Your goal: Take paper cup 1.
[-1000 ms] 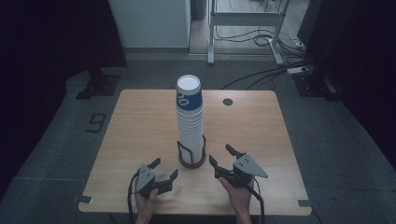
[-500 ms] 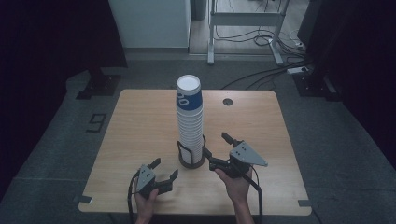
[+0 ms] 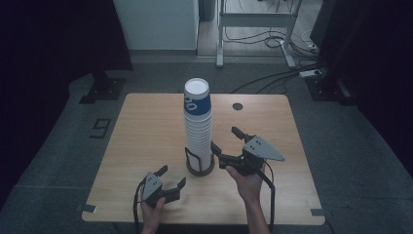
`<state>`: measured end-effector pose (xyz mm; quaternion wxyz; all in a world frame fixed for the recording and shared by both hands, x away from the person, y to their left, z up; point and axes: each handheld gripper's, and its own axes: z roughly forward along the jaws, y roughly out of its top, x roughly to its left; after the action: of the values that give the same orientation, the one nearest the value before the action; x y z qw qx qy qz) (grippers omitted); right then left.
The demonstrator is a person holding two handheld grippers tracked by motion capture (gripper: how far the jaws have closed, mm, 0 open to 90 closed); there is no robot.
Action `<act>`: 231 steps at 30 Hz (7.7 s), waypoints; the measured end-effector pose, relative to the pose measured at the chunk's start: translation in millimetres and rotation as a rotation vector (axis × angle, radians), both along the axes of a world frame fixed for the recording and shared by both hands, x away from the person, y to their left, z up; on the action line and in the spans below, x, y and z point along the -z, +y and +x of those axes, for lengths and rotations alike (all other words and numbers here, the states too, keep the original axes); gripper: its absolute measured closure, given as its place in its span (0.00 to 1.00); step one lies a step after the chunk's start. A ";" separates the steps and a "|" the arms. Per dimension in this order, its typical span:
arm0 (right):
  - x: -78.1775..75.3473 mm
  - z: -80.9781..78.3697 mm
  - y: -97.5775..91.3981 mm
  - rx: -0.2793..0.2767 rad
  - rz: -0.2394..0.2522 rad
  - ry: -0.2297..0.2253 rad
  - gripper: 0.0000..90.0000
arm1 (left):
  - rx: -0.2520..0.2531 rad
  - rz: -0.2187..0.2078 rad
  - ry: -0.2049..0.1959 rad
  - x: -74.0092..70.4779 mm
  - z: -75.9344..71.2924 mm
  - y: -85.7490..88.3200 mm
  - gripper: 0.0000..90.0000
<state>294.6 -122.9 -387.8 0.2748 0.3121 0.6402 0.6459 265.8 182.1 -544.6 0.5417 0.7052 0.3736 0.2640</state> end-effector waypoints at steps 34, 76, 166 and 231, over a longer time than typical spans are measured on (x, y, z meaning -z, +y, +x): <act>-70.0 41.3 40.1 -0.053 -0.015 -0.043 0.13 | 0.010 -0.006 -0.004 0.1 -0.7 1.6 0.16; -87.7 72.3 66.4 -0.072 -0.022 -0.027 0.21 | 0.015 -0.031 -0.009 0.6 -1.3 3.0 0.16; -49.2 7.9 -9.2 0.023 0.080 0.045 0.25 | 0.102 -0.049 0.012 0.4 2.1 2.4 0.17; 137.6 -29.0 26.9 -0.133 0.389 0.451 0.25 | 0.278 -0.105 -0.126 -0.1 -12.1 -50.5 0.53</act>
<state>265.6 -96.0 -525.5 0.0179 0.4516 0.5686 0.6874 253.7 131.6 -544.4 0.6315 0.7028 0.2510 0.2104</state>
